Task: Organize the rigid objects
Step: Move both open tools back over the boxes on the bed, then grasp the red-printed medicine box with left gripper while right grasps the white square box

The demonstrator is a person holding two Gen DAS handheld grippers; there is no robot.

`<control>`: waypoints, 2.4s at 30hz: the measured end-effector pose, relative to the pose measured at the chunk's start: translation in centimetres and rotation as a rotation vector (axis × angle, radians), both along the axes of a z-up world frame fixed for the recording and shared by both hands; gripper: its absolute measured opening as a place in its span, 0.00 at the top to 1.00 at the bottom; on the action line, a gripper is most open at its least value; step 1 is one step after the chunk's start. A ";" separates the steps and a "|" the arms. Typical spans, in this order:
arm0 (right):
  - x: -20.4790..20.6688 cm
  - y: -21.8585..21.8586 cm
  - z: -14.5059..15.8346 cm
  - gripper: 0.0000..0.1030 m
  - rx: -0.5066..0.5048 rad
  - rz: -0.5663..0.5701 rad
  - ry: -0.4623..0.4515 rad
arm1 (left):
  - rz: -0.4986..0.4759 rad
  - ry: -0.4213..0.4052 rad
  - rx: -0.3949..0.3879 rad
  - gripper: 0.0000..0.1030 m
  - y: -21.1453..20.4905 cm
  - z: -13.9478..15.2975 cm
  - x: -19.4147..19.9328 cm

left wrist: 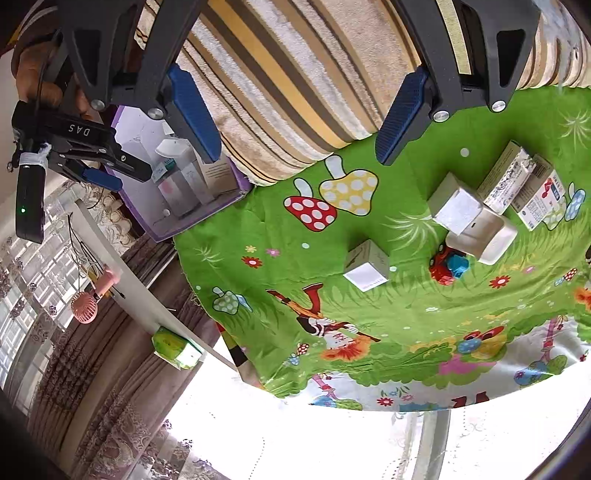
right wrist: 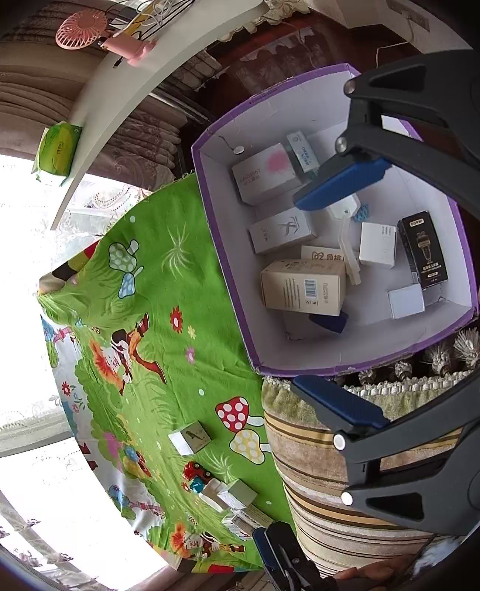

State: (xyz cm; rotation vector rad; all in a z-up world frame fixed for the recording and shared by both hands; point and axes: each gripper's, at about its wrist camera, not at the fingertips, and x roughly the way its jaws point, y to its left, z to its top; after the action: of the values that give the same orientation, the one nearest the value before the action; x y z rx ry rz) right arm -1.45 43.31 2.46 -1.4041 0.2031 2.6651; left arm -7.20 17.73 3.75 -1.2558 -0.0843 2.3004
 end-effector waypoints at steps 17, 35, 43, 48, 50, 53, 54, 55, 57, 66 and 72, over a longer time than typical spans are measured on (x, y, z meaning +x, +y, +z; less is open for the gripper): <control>-4.2 -11.0 0.0 0.11 0.040 0.283 -0.017 | 0.298 -0.120 0.016 0.16 -12.1 -2.2 -3.1; -8.9 -20.1 -1.4 0.11 0.095 0.456 -0.013 | 0.610 -0.211 0.014 0.14 -18.8 -3.9 -7.6; -10.2 -21.5 -1.9 0.11 0.126 0.500 -0.015 | 0.767 -0.248 0.054 0.09 -20.7 -4.0 -10.1; -11.2 -22.6 -2.3 0.11 0.126 0.544 -0.010 | 0.836 -0.267 0.044 0.02 -20.7 -4.5 -11.1; -11.6 -23.0 -2.4 0.11 0.128 0.562 -0.009 | 0.840 -0.283 0.047 0.02 -20.4 -4.8 -11.6; -12.2 -23.6 -2.8 0.11 0.121 0.593 -0.015 | 0.840 -0.299 0.015 0.02 -19.7 -5.3 -12.3; -12.5 -23.8 -2.8 0.11 0.112 0.605 -0.018 | 0.843 -0.309 0.005 0.02 -19.5 -5.5 -12.5; -12.7 -23.9 -3.0 0.11 0.109 0.610 -0.021 | 0.846 -0.318 -0.001 0.02 -19.4 -5.8 -12.6; -13.1 -24.3 -3.1 0.11 0.108 0.617 -0.022 | 0.839 -0.330 -0.008 0.02 -19.0 -6.3 -12.8; -15.1 -26.1 -4.5 0.11 0.130 0.677 -0.060 | 0.792 -0.351 -0.091 0.03 -17.4 -7.6 -13.6; -16.3 -26.7 -5.4 0.11 0.135 0.682 -0.081 | 0.744 -0.341 -0.104 0.23 -17.3 -7.9 -13.5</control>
State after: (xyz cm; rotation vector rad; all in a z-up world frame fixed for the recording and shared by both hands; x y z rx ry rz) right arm -17.75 16.63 -2.91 -1.7760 -0.5533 3.0252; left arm -20.66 0.42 -4.17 -1.9013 -0.6558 2.6683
